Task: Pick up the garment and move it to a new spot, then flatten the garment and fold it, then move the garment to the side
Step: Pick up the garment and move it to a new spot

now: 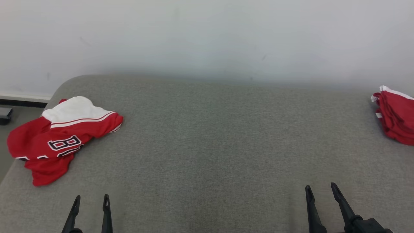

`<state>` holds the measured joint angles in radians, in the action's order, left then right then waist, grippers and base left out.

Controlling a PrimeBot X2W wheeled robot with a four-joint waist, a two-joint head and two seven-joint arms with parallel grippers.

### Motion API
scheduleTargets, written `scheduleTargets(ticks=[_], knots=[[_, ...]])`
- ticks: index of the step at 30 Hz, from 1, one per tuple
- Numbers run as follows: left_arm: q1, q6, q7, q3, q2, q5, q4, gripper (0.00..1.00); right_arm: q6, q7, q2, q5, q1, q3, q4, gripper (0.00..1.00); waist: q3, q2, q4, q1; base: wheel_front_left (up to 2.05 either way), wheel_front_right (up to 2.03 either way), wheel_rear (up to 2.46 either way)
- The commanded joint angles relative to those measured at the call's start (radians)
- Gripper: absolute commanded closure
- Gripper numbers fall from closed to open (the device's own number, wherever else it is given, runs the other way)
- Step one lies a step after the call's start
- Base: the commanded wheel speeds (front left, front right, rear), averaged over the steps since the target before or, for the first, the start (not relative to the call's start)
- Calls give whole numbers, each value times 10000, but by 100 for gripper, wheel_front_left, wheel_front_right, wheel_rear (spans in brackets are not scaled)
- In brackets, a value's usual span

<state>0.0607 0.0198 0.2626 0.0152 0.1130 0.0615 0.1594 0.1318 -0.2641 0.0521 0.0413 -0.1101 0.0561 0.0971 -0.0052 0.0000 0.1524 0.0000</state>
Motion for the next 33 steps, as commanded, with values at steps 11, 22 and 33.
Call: scheduleTargets(ticks=[11,22,33], knots=[[67,-180,-32,56,87,218,-74,0,-26,0,-36,34,-9,32,103,0,127,0,2048,0,0,0,0],[146,-280,-19,91,155,355,-53,0,-27,0,-34,5,16,31,142,0,202,0,3453,0,0,0,0],[251,-475,4,215,168,517,-191,0,-27,0,-36,-88,203,-125,228,0,291,0,3606,0,0,0,0]])
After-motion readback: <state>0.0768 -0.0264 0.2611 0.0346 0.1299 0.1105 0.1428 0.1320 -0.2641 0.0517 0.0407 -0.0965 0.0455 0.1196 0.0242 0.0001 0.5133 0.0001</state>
